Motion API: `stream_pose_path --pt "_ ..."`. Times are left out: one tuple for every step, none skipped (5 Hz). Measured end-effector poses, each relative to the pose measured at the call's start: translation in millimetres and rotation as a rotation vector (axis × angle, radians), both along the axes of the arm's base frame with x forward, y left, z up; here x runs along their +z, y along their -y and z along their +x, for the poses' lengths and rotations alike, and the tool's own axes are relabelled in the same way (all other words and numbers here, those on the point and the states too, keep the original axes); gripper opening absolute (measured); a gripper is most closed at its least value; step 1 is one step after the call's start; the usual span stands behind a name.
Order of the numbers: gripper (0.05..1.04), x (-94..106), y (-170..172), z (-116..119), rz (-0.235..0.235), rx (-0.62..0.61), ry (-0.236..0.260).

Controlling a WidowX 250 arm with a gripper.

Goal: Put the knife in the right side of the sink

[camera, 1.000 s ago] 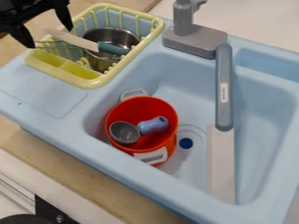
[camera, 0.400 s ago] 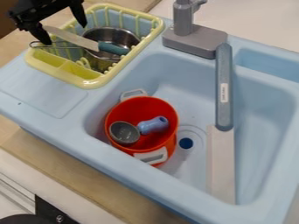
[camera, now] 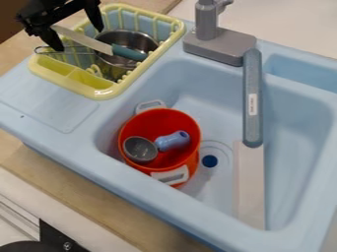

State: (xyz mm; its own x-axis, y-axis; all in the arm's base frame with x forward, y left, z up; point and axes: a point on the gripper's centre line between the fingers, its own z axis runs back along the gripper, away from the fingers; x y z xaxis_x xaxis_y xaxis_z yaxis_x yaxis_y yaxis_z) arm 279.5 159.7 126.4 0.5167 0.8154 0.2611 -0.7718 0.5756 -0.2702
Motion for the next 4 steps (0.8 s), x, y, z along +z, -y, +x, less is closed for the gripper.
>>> stream_pose_path --pt "0.724 -1.8 1.9 -0.4 0.011 -0.004 -0.015" --pt "0.475 -3.6 3.3 -2.8 0.016 -0.005 -0.01" --pt "0.3 3.5 5.9 -1.1 0.038 -0.028 0.045" --pt "0.181 5.0 7.2 -2.8 0.043 -0.03 0.048"
